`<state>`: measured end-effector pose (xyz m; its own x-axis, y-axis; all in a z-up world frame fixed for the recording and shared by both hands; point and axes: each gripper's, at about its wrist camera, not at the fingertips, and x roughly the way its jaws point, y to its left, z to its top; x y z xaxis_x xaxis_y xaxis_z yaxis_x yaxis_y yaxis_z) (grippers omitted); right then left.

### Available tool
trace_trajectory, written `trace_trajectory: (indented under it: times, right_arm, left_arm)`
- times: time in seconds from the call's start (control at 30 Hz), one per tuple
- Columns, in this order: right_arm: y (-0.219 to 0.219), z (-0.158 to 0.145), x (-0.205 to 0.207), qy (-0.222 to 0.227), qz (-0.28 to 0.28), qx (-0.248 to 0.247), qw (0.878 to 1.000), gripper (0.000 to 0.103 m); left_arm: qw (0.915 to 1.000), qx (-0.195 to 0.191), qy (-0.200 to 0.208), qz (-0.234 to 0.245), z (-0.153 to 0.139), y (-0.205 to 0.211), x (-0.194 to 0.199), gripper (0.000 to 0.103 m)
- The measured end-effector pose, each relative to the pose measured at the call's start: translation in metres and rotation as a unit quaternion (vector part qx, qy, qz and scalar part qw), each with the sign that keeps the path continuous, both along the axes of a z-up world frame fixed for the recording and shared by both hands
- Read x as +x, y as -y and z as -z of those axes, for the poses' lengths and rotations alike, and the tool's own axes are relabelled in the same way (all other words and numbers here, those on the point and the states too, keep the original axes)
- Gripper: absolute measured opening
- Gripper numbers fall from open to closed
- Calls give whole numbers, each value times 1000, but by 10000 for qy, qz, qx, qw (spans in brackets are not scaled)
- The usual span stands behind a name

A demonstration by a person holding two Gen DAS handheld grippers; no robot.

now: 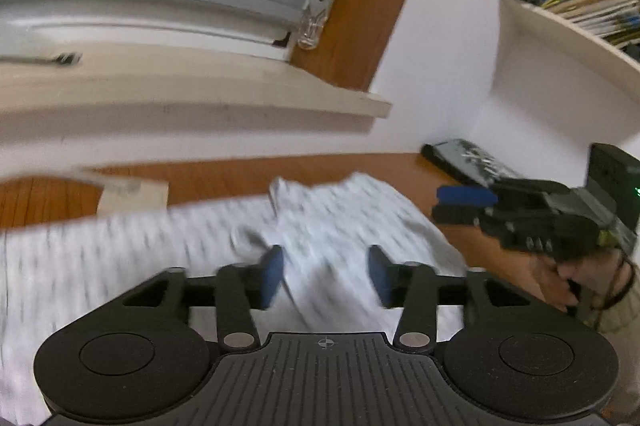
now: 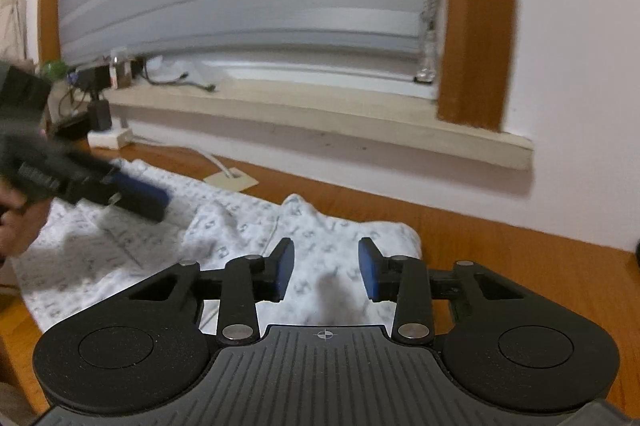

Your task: Fold clothes

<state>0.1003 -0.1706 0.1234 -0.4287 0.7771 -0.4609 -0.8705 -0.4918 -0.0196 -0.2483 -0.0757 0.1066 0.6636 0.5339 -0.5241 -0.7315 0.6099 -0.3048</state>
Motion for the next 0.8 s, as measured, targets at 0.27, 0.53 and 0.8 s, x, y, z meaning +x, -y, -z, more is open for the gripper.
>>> trace_trajectory:
  times: [0.27,0.53,0.8]
  right_arm:
    - [-55,10,-17,250,-278,-355,9987,37]
    - [-74,29,-22,381,-609,-624,9955,38]
    - [-72,45,-18,145,-729,-689,9949,38]
  left_arm:
    - [9956,-272,-891,93,22,-53,30,50]
    - [9966,-85,-815,116,7,-53,22,49]
    - [9961,217,-418,745,-12,-82,76,51]
